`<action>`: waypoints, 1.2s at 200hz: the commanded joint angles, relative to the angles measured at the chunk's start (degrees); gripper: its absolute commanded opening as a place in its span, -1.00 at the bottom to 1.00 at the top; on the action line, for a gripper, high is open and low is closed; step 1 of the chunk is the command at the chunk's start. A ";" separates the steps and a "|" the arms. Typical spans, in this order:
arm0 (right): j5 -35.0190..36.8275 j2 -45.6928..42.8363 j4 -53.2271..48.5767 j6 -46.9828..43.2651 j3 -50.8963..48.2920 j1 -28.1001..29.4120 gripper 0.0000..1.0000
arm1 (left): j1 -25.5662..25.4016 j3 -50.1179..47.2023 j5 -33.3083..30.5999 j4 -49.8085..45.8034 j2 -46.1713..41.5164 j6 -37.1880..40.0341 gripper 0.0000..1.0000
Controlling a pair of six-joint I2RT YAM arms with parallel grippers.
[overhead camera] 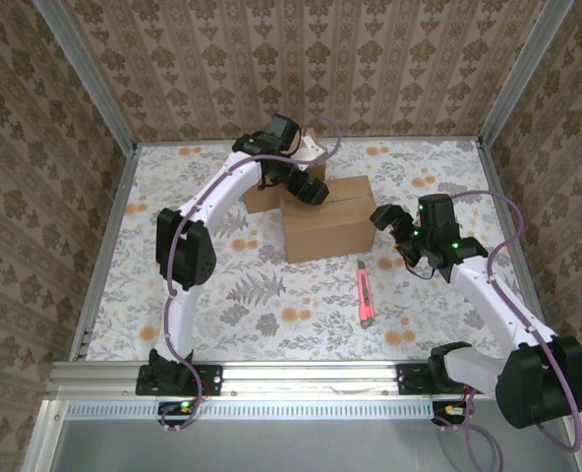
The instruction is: Unpack the express box
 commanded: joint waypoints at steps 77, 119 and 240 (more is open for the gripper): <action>-3.97 11.83 9.35 3.49 8.94 4.97 0.99 | 0.38 -12.89 -2.54 2.47 -12.27 -2.18 0.78; -3.66 13.89 9.46 4.18 10.49 7.97 0.99 | 0.82 -19.52 -4.35 4.81 -17.09 -3.76 0.79; 3.06 5.68 4.57 8.44 6.34 11.98 1.00 | 5.41 -20.60 -1.29 7.68 -18.37 -3.69 0.91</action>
